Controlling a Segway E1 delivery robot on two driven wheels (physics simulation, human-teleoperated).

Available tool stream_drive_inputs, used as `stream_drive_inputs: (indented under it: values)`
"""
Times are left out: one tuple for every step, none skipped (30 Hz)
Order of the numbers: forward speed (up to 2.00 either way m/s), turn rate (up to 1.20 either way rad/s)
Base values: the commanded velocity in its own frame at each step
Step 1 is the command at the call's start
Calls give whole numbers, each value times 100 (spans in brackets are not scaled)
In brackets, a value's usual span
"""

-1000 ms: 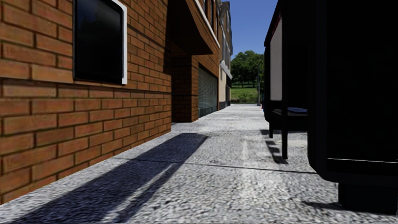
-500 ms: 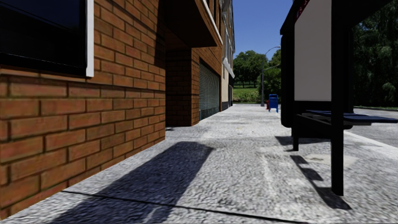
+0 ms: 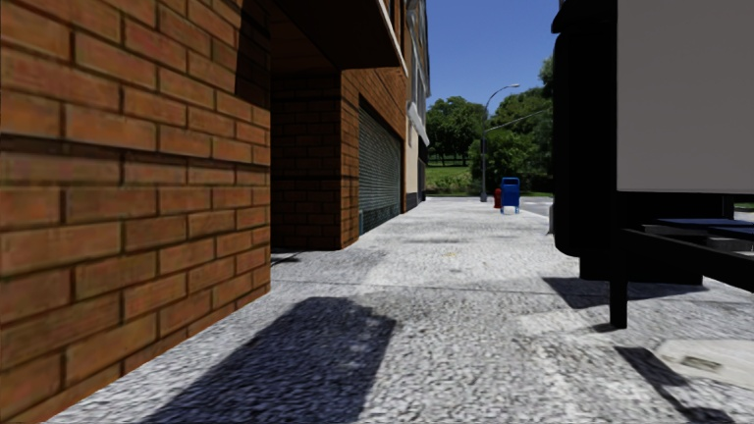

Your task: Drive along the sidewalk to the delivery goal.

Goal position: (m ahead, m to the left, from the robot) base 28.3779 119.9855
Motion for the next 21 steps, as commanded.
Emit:
stream_drive_inputs:
  values:
    - [200, -28]
    - [200, -28]
    - [200, -28]
    - [200, -28]
    - [200, -28]
    - [200, -28]
    - [200, -28]
    - [200, -28]
    - [200, -28]
    - [200, -28]
    - [200, -28]
    - [200, -28]
    - [200, -28]
    - [200, -28]
    - [200, -28]
    - [200, -28]
    - [200, -28]
    - [200, -28]
    - [200, -28]
    - [200, -28]
    - [200, -28]
